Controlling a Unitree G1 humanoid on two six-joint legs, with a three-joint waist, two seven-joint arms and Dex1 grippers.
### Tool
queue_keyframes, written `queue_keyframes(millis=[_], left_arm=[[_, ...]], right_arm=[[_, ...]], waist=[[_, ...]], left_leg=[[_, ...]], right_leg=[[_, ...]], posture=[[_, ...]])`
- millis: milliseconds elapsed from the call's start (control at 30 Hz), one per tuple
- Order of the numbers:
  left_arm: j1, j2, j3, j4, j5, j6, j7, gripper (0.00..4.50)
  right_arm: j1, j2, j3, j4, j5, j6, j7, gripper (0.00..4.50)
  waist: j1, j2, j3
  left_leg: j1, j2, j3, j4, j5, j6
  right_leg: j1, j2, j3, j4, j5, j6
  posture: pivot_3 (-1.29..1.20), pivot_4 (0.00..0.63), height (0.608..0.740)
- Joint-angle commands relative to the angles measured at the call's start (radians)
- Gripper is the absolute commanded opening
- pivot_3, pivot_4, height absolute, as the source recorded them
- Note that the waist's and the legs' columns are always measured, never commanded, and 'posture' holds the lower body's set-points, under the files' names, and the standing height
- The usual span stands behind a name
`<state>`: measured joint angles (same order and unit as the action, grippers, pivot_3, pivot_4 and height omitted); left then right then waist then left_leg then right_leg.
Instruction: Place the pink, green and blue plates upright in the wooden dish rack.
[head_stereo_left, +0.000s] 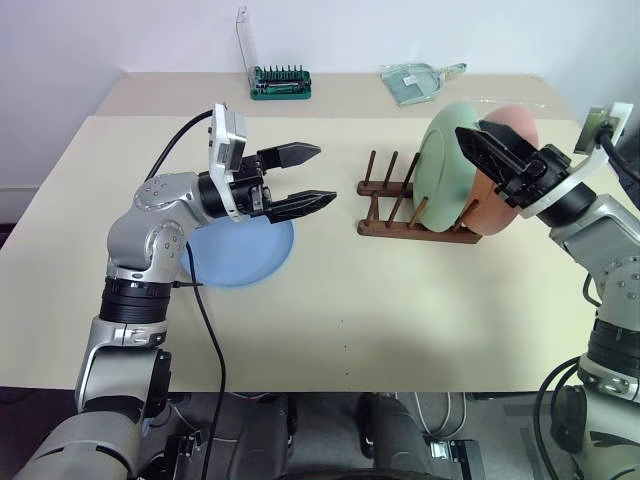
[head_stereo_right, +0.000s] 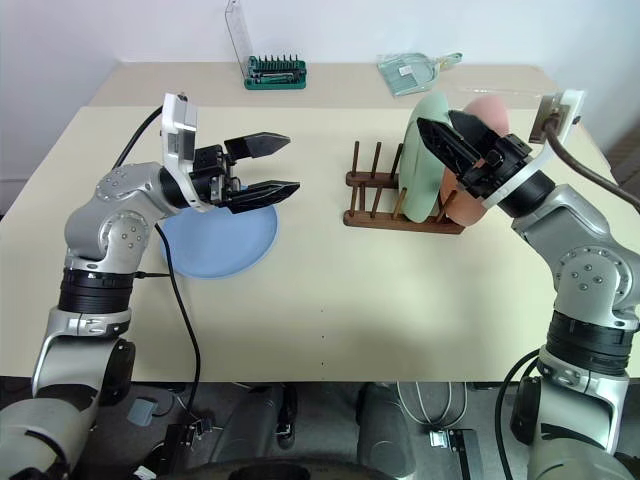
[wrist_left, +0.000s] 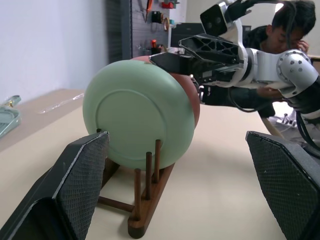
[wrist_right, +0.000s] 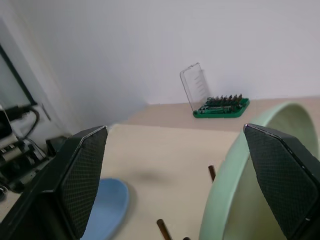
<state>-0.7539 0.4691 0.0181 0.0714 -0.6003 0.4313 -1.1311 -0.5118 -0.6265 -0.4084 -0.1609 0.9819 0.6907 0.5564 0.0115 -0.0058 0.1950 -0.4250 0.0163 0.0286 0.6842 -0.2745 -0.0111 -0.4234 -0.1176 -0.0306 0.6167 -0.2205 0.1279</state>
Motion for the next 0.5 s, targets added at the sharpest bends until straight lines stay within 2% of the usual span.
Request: queue_keyframes(millis=[33, 133, 200, 267, 333, 500], left_arm=[[-0.025, 0.018, 0.023, -0.016, -0.002, 0.007, 0.010, 4.50], [-0.027, 0.058, 0.026, -0.004, 0.026, 0.016, 0.026, 4.50], [-0.034, 0.124, 0.028, 0.013, 0.017, 0.100, 0.012, 4.50], [-0.038, 0.231, 0.015, 0.055, 0.056, 0.182, 0.007, 4.50], [-0.043, 0.315, 0.017, 0.099, 0.089, 0.203, -0.006, 4.50], [-0.138, 0.508, -0.065, 0.236, 0.182, 0.447, -0.005, 4.50]], right_arm=[[-0.040, -0.003, -0.054, -0.045, 0.013, -0.070, 0.019, 4.44], [-0.028, -0.032, -0.044, -0.086, 0.017, -0.088, 0.088, 4.44], [0.028, -0.085, -0.015, -0.150, 0.048, -0.048, 0.204, 4.44], [0.063, -0.130, 0.006, -0.185, 0.084, -0.007, 0.291, 4.44], [0.081, -0.164, 0.020, -0.199, 0.118, 0.025, 0.360, 4.44], [0.049, -0.146, 0.075, -0.163, 0.089, 0.011, 0.386, 4.44]], waist=[[-0.001, 0.000, 0.000], [-0.001, 0.000, 0.000], [-0.001, 0.000, 0.000], [-0.003, 0.000, 0.000], [-0.009, 0.000, 0.000], [-0.007, -0.002, 0.001]], left_leg=[[0.000, 0.000, 0.000, 0.000, 0.000, 0.000], [0.000, 0.000, 0.000, 0.000, 0.000, 0.000], [0.000, 0.000, 0.000, 0.000, 0.000, 0.000], [0.000, 0.000, 0.000, 0.000, 0.000, 0.000], [0.000, 0.000, 0.000, 0.000, 0.000, 0.000], [0.000, 0.000, -0.001, 0.000, 0.000, 0.000]], right_leg=[[0.000, 0.000, 0.000, 0.000, 0.000, 0.000], [0.000, 0.000, 0.000, 0.000, 0.000, 0.000], [0.000, 0.000, 0.000, 0.000, 0.000, 0.000], [0.000, 0.000, 0.000, 0.000, 0.000, 0.000], [0.000, 0.000, 0.000, 0.000, 0.000, 0.000], [0.000, 0.000, 0.000, 0.001, 0.000, 0.000]], posture=[[0.00, 0.150, 0.724], [0.00, 0.150, 0.724], [0.00, 0.150, 0.724], [0.00, 0.150, 0.724], [0.00, 0.150, 0.724], [0.00, 0.150, 0.724]])
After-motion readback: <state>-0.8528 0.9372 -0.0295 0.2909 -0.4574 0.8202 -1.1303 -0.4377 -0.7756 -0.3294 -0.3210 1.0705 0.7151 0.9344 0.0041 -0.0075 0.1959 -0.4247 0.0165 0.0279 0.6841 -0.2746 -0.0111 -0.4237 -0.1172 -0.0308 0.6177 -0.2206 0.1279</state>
